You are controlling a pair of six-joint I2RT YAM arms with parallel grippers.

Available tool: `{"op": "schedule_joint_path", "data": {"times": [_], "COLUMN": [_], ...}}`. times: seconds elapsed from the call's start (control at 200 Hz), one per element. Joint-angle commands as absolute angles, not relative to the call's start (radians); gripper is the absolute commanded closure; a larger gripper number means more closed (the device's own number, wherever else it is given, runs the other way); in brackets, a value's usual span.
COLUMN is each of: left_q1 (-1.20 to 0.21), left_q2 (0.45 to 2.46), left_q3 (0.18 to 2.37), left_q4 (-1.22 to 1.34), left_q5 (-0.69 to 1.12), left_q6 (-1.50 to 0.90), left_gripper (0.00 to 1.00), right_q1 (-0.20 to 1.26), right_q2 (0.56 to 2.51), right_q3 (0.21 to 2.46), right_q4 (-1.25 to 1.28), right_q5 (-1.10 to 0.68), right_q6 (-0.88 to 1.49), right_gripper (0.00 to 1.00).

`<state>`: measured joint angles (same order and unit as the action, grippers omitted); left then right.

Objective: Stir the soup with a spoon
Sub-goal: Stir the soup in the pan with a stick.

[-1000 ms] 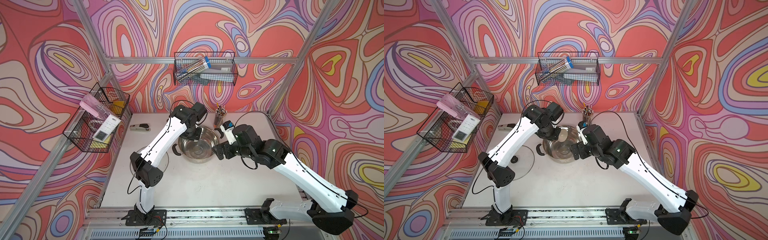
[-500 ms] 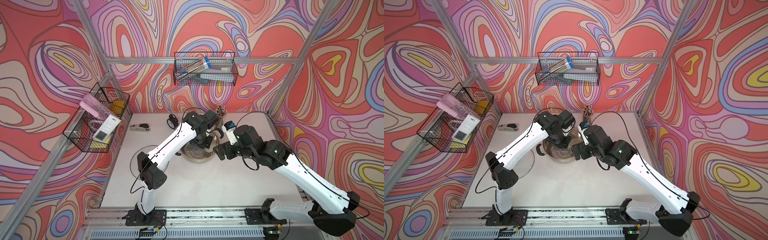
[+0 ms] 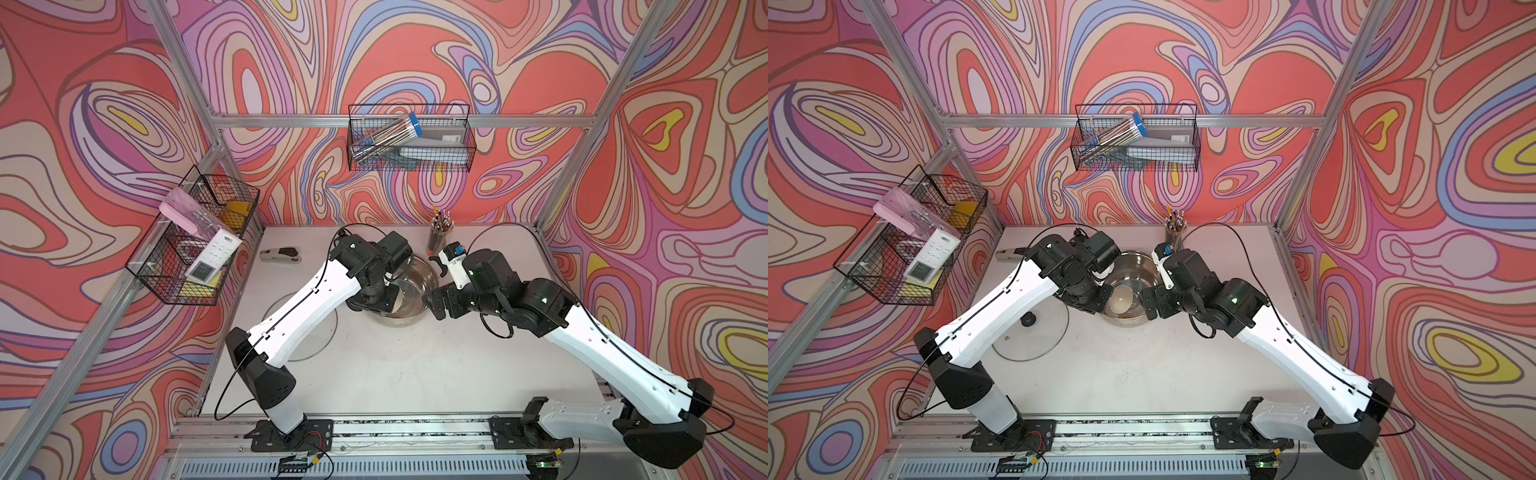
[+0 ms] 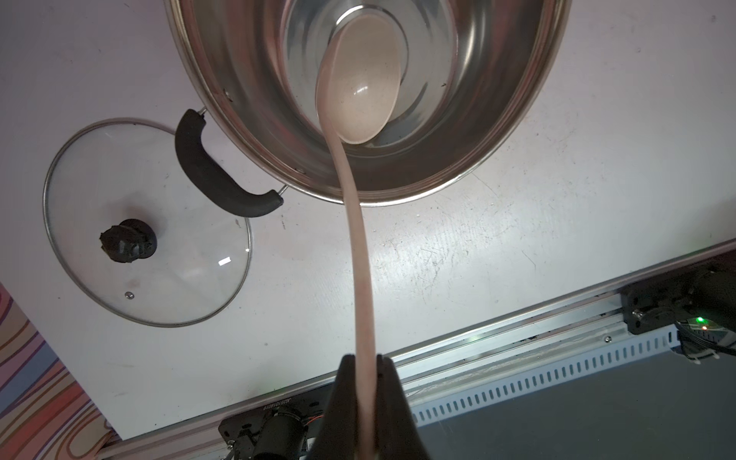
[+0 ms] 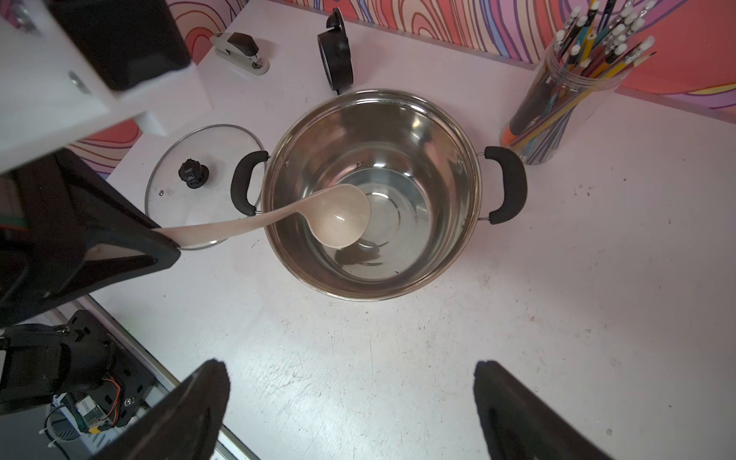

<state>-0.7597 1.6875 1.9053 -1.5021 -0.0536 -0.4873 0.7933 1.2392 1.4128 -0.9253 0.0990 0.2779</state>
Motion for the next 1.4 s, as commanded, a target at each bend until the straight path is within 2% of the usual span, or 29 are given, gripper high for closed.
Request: {"op": "schedule_joint_path", "data": {"times": [0.0, 0.235, 0.481, 0.656, 0.891, 1.032, 1.207, 1.397], "left_q1": [-0.718, -0.680, -0.696, -0.745, -0.770, -0.775, -0.770, -0.722], "left_q2": [1.706, 1.800, 1.926, 1.966, 1.951, 1.876, 1.789, 1.749], "left_q3": [1.930, 2.067, 2.219, 2.245, 2.225, 2.104, 1.951, 1.921], "left_q4": [-1.534, -1.516, -1.475, -1.424, -1.436, -1.452, -1.480, -1.506], "left_q5": [-0.130, -0.194, -0.090, -0.011, 0.092, 0.113, 0.073, 0.010], "left_q6": [-0.488, -0.478, -0.476, -0.502, -0.497, -0.477, -0.439, -0.449], "left_gripper": [1.00, 1.00, 1.00, 1.00, 1.00, 1.00, 1.00, 1.00], "right_q1": [0.796, 0.796, 0.796, 0.796, 0.796, 0.796, 0.795, 0.796], "right_q2": [1.244, 1.222, 1.192, 1.182, 1.183, 1.192, 1.209, 1.225], "right_q3": [1.413, 1.413, 1.416, 1.411, 1.413, 1.414, 1.414, 1.411], "right_q4": [-0.902, -0.917, -0.944, -0.954, -0.953, -0.946, -0.932, -0.914], "right_q5": [0.089, 0.105, 0.134, 0.143, 0.142, 0.135, 0.121, 0.103], "right_q6": [0.270, 0.277, 0.282, 0.290, 0.292, 0.290, 0.283, 0.281], "right_gripper": [0.02, 0.02, 0.02, 0.02, 0.02, 0.02, 0.02, 0.02]}}
